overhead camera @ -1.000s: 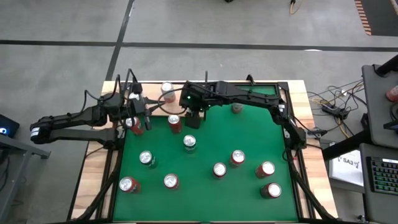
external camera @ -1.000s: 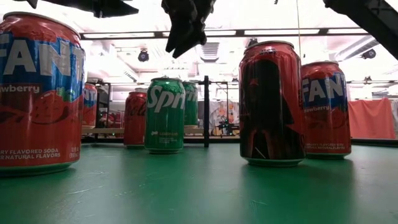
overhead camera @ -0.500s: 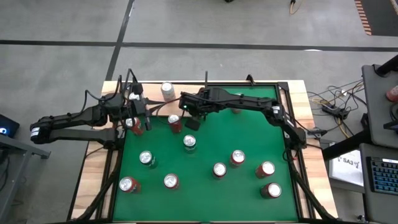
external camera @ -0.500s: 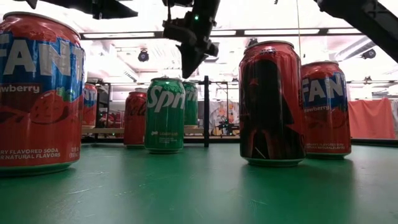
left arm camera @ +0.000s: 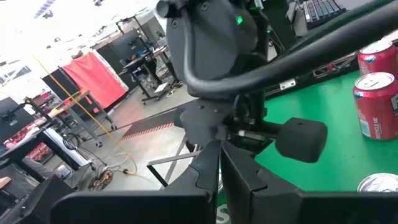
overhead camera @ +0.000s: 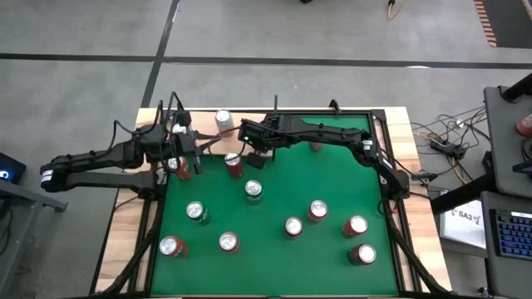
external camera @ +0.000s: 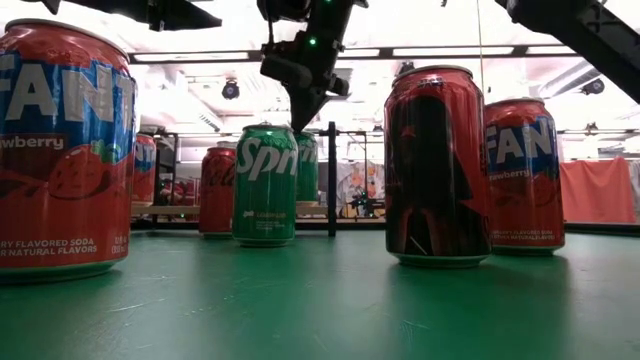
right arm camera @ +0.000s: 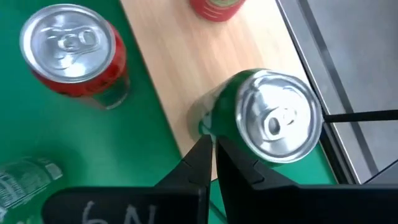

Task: Place canned beverage on shelf
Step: Put the green soda can on the shelf

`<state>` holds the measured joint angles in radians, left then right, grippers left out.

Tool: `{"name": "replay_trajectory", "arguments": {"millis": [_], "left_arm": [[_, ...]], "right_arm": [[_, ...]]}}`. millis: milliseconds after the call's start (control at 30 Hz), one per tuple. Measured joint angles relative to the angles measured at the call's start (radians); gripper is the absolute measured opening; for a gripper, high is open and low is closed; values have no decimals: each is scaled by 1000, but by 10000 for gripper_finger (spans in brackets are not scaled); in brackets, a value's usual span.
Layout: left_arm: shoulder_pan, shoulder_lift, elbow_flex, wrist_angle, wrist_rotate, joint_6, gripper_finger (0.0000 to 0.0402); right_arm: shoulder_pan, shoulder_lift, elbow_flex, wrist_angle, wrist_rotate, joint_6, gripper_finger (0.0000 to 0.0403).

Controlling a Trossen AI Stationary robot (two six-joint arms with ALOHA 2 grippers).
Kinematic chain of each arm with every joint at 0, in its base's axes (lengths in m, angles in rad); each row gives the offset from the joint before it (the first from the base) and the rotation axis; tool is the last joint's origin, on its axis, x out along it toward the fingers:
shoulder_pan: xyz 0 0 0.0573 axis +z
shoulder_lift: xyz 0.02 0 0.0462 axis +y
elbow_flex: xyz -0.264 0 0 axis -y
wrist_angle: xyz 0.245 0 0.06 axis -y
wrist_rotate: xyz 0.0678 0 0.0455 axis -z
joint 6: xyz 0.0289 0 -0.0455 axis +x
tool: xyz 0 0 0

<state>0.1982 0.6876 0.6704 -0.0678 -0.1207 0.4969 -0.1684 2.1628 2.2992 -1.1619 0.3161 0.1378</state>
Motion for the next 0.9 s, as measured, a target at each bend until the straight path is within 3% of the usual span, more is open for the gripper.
{"name": "replay_trajectory", "arguments": {"millis": [500,900], "left_arm": [[0,0,0,0,0,0,0],[0,0,0,-3,0,0,0]], "right_arm": [[-38,0,-30,65,0,-102,12],[-33,0,-30,67,-54,-85,12]]}}
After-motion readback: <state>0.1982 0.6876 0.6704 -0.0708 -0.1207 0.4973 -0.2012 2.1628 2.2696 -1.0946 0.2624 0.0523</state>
